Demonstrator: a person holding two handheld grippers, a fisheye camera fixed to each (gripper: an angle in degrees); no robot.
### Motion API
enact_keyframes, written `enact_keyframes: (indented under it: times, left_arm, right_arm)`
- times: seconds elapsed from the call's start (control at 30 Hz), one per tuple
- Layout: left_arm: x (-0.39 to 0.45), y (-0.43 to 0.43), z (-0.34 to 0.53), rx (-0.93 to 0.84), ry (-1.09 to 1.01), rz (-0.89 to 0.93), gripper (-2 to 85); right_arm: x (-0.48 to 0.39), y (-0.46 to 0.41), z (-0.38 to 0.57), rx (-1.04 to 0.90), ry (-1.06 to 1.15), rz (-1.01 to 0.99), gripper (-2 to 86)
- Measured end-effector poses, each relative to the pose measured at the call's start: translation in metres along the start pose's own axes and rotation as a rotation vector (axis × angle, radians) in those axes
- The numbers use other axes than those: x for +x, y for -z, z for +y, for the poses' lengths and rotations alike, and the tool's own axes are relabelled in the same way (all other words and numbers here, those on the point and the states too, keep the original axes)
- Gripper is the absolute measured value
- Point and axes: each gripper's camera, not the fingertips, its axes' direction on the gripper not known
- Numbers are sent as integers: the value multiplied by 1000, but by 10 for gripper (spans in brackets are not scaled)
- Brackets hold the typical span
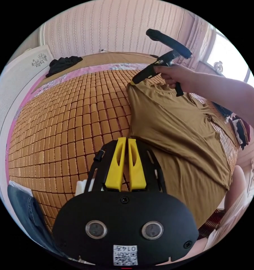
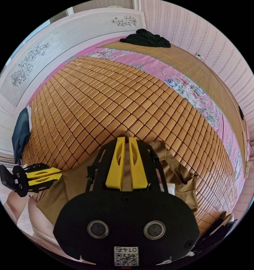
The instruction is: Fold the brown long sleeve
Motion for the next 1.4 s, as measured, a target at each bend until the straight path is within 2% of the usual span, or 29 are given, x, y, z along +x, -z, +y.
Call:
enact_keyframes:
  times: [0.07, 0.17, 0.23, 0.33, 0.47, 0.63, 0.8, 0.93, 1.07, 1.27, 1.4]
  left_arm:
    - [-3, 10, 1, 12, 13, -27, 33]
    - [8, 35, 11, 54, -53, -53, 46]
    - [28, 48, 22, 50, -124, -22, 45]
    - [83, 59, 49, 44, -227, 72, 47]
    - [178, 58, 82, -3, -316, 335, 55]
    - [268, 39, 93, -82, -374, 426, 69]
    - [325, 15, 92, -152, -558, 317, 79]
    - [339, -7, 87, -230, -533, 281, 56]
    - [342, -14, 80, -246, -528, 374, -2]
    - [357, -30, 81, -286, -562, 467, 18]
    - [363, -26, 80, -253, -553, 483, 40]
  right_arm:
    - [14, 24, 11, 35, 15, -38, 89]
    - [42, 76, 67, 172, -31, -144, 90]
    - [46, 103, 123, 212, -21, -128, 85]
    - [39, 121, 234, 156, -45, -102, 79]
    - [21, 106, 387, -4, -252, -117, 73]
    - [-10, 82, 493, -123, -469, -228, 77]
    - [-26, 63, 515, -121, -495, -182, 80]
    - [-27, 42, 517, -139, -500, -158, 38]
    - [-29, 37, 525, -152, -485, -183, -2]
    - [-41, 16, 546, -228, -453, -164, -7]
    - [-44, 10, 554, -226, -478, -181, -2]
